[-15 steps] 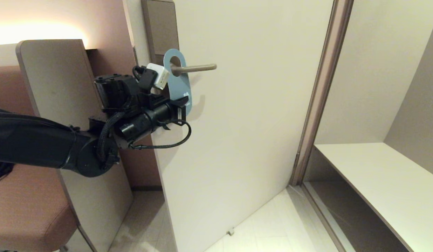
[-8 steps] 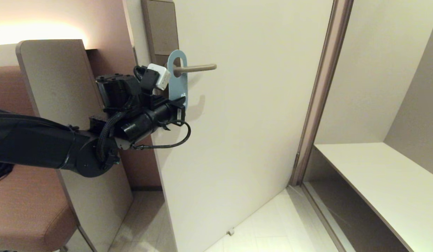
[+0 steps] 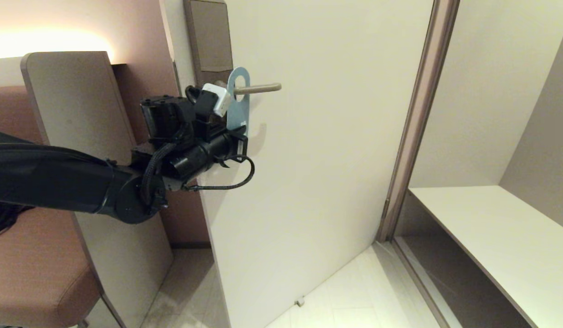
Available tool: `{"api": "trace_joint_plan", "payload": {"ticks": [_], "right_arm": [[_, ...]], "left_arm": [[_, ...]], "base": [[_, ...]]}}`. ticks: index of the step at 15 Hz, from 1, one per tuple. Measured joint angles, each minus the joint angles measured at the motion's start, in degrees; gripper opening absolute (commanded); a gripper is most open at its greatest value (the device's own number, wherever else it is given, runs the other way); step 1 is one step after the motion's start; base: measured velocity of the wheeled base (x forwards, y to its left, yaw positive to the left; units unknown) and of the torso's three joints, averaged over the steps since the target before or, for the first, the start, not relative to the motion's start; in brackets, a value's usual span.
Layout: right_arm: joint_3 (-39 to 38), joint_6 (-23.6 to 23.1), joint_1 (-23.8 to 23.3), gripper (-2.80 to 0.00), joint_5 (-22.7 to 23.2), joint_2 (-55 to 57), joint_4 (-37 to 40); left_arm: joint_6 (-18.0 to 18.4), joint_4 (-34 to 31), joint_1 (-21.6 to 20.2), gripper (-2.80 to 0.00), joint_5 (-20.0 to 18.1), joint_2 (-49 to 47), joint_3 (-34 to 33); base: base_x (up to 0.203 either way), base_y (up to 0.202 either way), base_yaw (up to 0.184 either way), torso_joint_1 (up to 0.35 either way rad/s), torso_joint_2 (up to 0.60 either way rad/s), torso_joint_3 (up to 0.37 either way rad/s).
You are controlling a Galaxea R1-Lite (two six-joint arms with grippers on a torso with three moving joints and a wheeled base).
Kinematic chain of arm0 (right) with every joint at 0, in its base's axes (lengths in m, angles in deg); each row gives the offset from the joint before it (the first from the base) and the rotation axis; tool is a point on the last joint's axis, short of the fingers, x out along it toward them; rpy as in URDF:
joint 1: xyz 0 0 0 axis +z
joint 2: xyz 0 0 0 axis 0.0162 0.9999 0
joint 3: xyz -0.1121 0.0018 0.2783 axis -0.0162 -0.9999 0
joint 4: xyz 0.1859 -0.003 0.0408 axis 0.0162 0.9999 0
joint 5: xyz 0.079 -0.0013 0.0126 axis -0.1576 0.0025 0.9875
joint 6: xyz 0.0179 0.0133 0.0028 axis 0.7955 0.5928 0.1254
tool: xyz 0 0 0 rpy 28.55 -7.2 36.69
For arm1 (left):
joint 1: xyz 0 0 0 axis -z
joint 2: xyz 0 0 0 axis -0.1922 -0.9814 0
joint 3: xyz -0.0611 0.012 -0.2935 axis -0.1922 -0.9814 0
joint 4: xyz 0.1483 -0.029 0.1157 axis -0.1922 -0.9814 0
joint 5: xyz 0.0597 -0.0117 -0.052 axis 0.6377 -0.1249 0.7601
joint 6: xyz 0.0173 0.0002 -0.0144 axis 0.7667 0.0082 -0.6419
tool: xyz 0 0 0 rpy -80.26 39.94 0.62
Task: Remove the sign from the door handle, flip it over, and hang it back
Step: Take down the sign
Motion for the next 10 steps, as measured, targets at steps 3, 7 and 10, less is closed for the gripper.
{"api": "trace_joint_plan", "payload": {"ticks": [3, 7, 10], "right_arm": [[0.0, 0.0, 0.0, -2.8, 0.02, 0.0, 0.0], [0.0, 0.0, 0.0, -2.8, 0.0, 0.0, 0.0], [0.0, -0.01, 0.0, -2.8, 0.05, 0.0, 0.0]], "left_arm": [[0.0, -0.73, 0.93, -2.8, 0.41, -2.07, 3.14], [-0.01, -2.2, 1.55, -2.8, 0.47, -4.51, 6.37], [-0.01, -2.24, 1.75, -2.8, 0.47, -6.1, 8.73]], "base": [[0.0, 0.0, 0.0, 0.0, 0.0, 0.0], [0.0, 0.0, 0.0, 0.0, 0.0, 0.0], [0.0, 0.0, 0.0, 0.0, 0.0, 0.0]]}}
